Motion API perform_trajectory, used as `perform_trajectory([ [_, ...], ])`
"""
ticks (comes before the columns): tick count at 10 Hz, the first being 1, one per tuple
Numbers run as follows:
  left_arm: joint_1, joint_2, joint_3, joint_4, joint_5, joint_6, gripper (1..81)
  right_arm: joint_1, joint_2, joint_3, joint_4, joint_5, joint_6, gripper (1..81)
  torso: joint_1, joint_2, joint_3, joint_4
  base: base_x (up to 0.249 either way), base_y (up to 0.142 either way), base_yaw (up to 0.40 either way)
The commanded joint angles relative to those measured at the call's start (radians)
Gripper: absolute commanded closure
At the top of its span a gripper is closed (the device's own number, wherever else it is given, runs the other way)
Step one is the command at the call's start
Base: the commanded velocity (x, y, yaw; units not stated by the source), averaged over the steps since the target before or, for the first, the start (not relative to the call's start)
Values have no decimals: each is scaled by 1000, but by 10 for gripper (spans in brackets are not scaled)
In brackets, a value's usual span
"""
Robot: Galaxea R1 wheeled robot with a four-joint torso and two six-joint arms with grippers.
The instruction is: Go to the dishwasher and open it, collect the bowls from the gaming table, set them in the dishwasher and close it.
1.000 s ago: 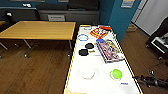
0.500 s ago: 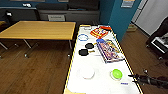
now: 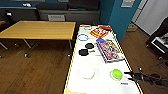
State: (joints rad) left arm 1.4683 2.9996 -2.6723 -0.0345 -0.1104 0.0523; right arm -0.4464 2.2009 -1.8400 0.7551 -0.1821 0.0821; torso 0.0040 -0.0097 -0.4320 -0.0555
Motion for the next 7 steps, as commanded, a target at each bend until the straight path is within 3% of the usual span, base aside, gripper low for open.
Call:
perform_trajectory([
  [1,8,-3,2,-13,72,1,10,110,-1,-62,20,-22,33,10,0,0,0,0,0,0,0],
  [7,8,-5,2,-25,77,1,10,114,82,-146,21,-8,48,10,0,0,0,0,0,0,0],
])
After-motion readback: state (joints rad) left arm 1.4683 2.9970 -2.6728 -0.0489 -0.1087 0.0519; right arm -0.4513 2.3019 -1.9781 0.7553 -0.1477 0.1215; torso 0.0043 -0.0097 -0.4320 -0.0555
